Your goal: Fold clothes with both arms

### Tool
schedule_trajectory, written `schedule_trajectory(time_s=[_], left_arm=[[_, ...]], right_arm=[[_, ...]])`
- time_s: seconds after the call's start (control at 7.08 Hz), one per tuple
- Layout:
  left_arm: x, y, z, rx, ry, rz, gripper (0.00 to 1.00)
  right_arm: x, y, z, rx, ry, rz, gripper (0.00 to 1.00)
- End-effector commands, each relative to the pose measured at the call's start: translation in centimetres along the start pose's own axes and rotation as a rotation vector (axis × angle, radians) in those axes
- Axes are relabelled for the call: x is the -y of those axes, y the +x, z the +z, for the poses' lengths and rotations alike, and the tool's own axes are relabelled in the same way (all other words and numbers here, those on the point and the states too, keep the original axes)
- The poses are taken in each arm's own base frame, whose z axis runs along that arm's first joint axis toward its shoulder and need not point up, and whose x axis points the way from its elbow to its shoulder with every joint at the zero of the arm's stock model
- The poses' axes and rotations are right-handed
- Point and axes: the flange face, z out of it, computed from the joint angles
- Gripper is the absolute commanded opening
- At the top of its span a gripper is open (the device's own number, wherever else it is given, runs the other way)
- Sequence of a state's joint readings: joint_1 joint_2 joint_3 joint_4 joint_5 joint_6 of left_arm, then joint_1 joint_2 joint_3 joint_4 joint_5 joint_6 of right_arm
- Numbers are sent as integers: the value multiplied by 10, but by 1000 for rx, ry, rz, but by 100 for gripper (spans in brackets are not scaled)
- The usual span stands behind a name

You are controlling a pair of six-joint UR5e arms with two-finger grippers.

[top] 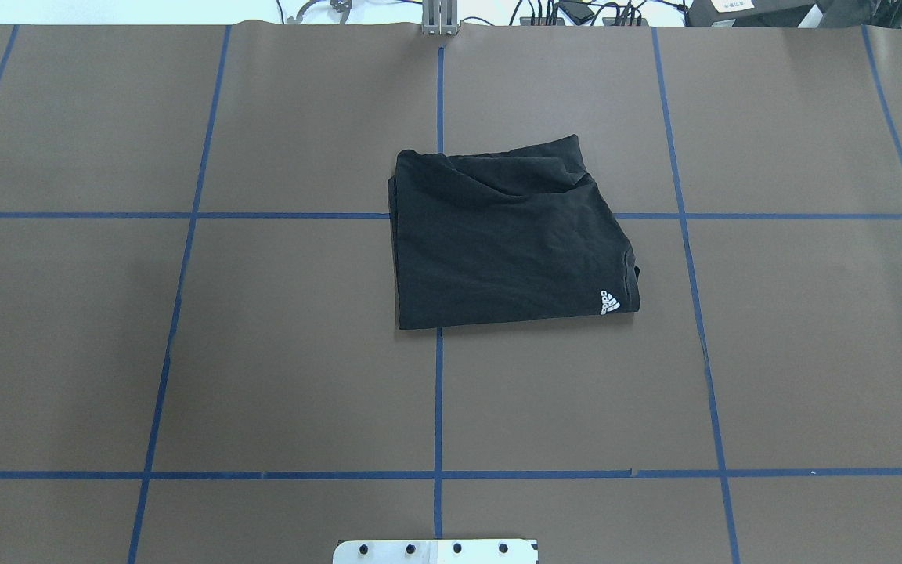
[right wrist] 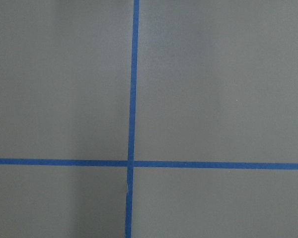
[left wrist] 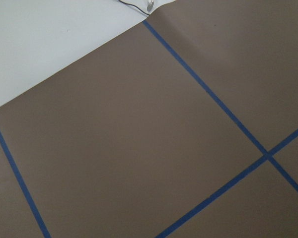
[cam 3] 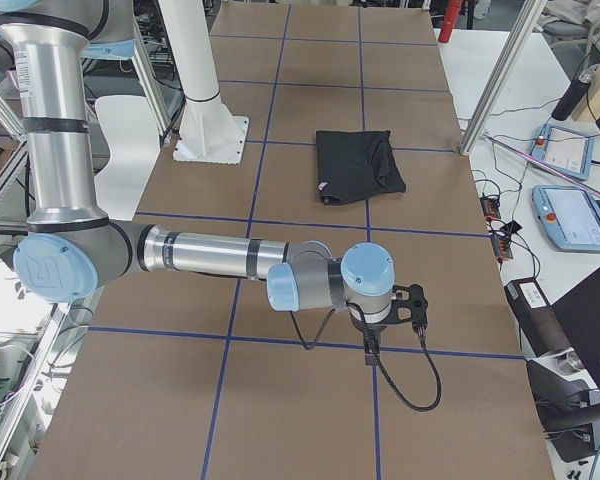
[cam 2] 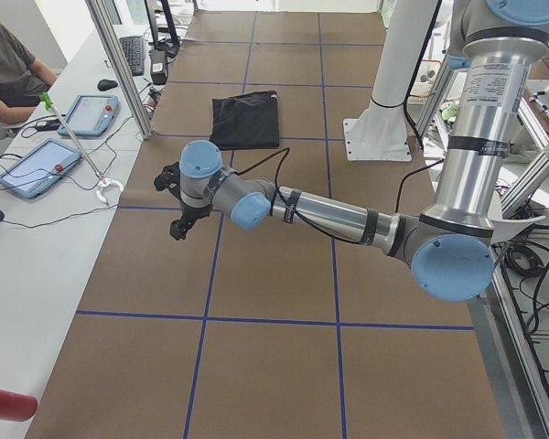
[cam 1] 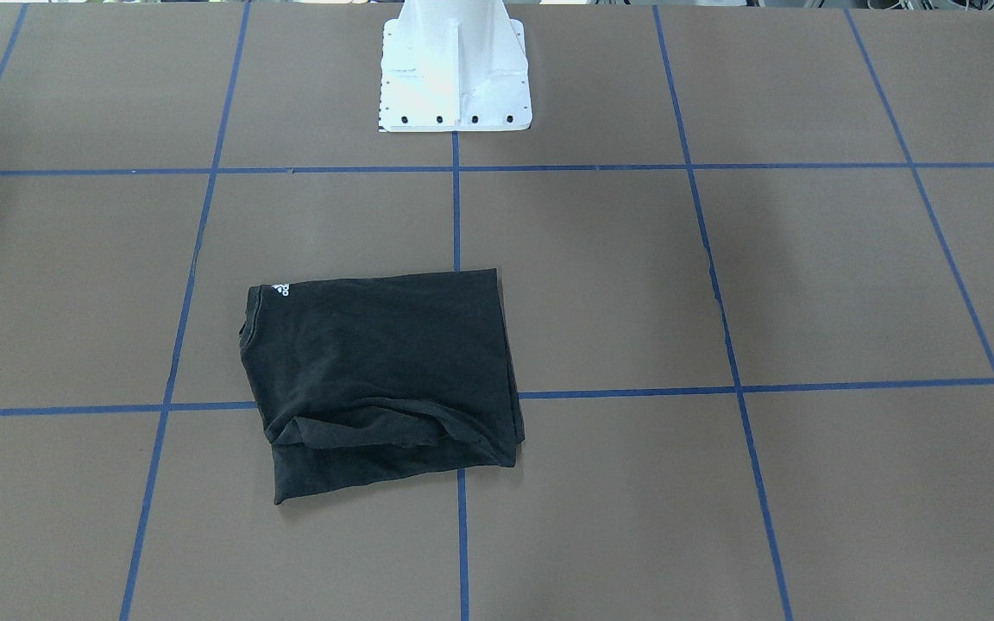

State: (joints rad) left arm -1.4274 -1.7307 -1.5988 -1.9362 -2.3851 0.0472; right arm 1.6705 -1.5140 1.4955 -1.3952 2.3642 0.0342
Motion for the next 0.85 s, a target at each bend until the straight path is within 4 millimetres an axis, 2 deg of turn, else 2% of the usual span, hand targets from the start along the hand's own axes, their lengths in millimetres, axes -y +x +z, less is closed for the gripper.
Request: schedule_trajectory(time_s=[0.0,0.14,0.28,0.42,0.56,0.71], left_arm=[[-23,-29,2,3,-25,-43,100],[-33,-34,-1,5,-31,-55,100],[-32,-34,-2,-14,-52,-86,100],[-30,-35,-1,-16,-86,-121,100],[-32,-37,3,-19,-108,-143,100],[-35,-40,6,-19,-122,-162,100]], right_arm=[[-2,-2,-6,-2,-23,8,100],[1,-15,-1,-2,-44,-6,100],[0,-23,11,-3,-86,-1,100],[1,-32,9,1,-92,-8,100],[3,-61,8,-4,-154,2,100],[0,-66,2,-26,-181,24,100]])
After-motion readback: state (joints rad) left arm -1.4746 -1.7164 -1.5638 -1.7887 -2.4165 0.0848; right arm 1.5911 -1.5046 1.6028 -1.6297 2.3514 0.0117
